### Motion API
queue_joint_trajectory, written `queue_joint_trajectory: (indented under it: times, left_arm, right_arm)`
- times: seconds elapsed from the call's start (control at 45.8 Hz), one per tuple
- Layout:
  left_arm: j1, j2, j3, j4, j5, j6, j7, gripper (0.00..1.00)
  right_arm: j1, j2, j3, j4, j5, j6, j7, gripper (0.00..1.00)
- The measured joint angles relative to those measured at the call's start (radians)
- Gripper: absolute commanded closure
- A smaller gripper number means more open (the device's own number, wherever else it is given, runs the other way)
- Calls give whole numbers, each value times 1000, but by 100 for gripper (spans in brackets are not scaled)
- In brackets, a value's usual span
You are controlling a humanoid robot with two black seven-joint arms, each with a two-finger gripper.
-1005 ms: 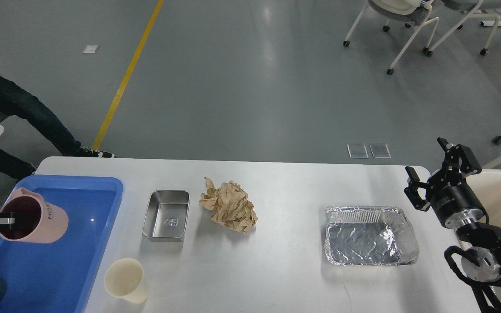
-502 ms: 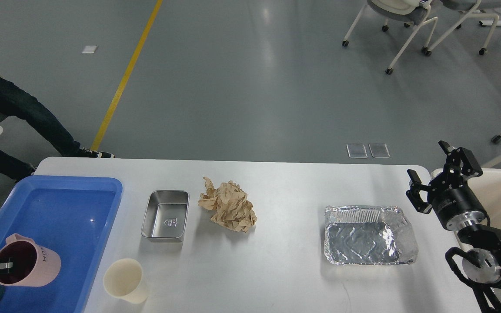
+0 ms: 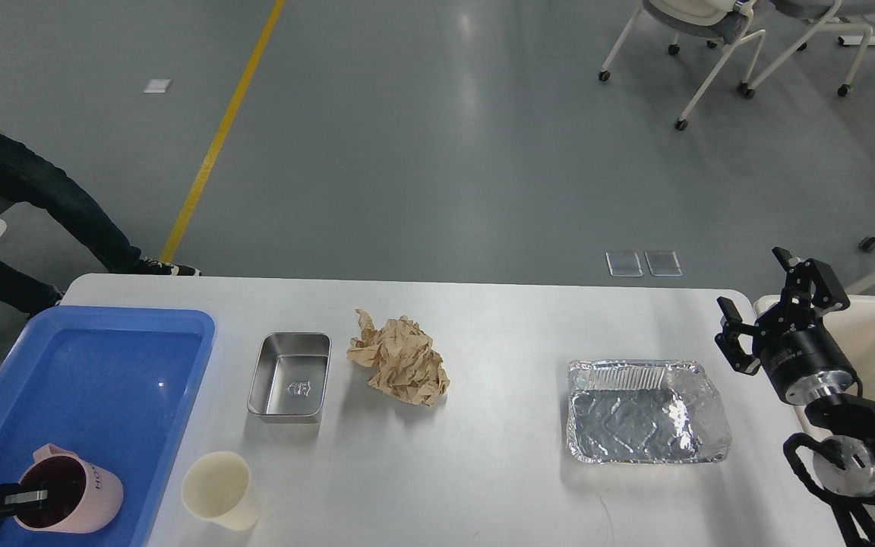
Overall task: Tidy desktop
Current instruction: 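Lift the pink cup and place it in the blue bin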
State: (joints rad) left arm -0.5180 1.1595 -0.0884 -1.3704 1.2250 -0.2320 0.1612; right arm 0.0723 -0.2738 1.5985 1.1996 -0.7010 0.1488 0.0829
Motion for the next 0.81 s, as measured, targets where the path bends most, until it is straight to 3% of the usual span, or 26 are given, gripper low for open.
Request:
queue_joint_trajectory:
  times: [0.087,0.153,0.328,0.677,0.808]
  left_arm:
    - [3,-1,0,-1,-3,17,0,19]
    - [4,2,-1,-8,-4,25,-1,14]
    - [8,47,-4,-63,-4,29,-11,9]
    - [-36,277,-108,-312,-1,18,-37,3]
    - [-95,320,-148,-346,-1,16,-91,3]
  right_arm:
    - [0,-1,0,0,0,0,0,0]
    - [1,0,0,0,0,0,0,0]
    - [3,1,-2,-1,0,0,0,0]
    - [10,-1,-12,-2,0,0,0,0]
    - [14,-2,-15,-2,0,0,0,0]
